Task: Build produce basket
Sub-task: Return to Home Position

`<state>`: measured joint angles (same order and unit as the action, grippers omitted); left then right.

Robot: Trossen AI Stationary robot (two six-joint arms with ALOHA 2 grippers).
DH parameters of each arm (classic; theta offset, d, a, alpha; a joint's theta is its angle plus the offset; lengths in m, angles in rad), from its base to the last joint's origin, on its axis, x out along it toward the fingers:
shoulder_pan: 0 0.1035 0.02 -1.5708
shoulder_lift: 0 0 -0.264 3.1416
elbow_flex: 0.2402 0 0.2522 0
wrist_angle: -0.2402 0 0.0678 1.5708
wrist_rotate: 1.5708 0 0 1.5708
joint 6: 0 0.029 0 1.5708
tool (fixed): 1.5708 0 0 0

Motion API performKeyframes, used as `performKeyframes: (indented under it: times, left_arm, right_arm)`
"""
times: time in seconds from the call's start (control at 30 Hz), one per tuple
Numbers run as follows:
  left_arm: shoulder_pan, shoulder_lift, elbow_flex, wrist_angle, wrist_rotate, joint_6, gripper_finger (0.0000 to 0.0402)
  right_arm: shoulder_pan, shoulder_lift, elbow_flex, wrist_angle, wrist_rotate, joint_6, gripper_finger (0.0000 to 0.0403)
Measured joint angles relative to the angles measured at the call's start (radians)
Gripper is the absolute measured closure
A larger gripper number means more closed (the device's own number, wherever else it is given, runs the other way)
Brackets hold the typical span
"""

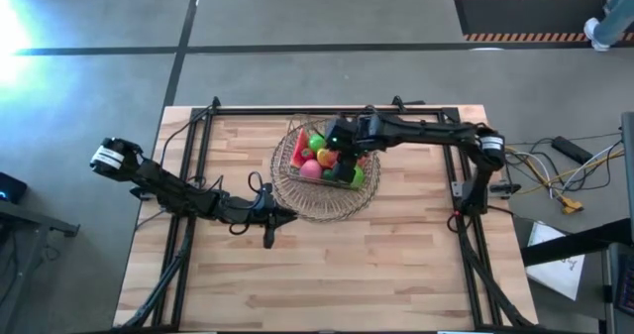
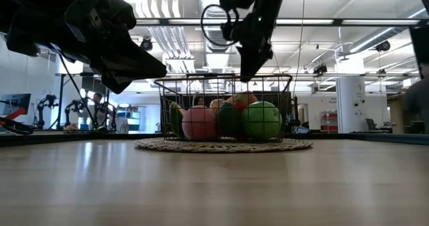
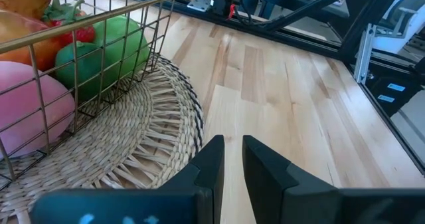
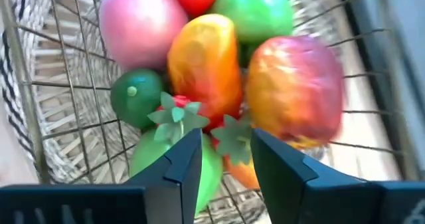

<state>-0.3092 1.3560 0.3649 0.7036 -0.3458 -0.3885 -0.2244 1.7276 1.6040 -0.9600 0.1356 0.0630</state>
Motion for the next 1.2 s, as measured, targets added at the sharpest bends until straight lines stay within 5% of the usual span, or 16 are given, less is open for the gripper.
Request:
performKeyframes:
  times: [0.33, 0.67, 0.93, 1.2]
  left_arm:
    - [-0.002, 0.0, 0.0, -0.002, 0.0, -0.002, 0.0363]
    - [-0.005, 0.0, 0.0, -0.002, 0.0, -0.001, 0.0363]
    - [-0.005, 0.0, 0.0, -0.001, 0.0, -0.011, 0.0363]
    - [-0.005, 0.0, 0.0, 0.019, -0.081, -0.026, 0.0363]
  right_arm:
    - [0.155, -0.264, -0.188, 0.046, 0.241, 0.041, 0.0296]
    - [0.364, -0.658, -0.72, 0.321, 0.049, 0.163, 0.0327]
    - [0.574, -0.94, -1.091, 0.643, 0.047, 0.229, 0.0338]
    - [0.526, -1.183, -1.388, 1.135, -0.015, 0.057, 0.0362]
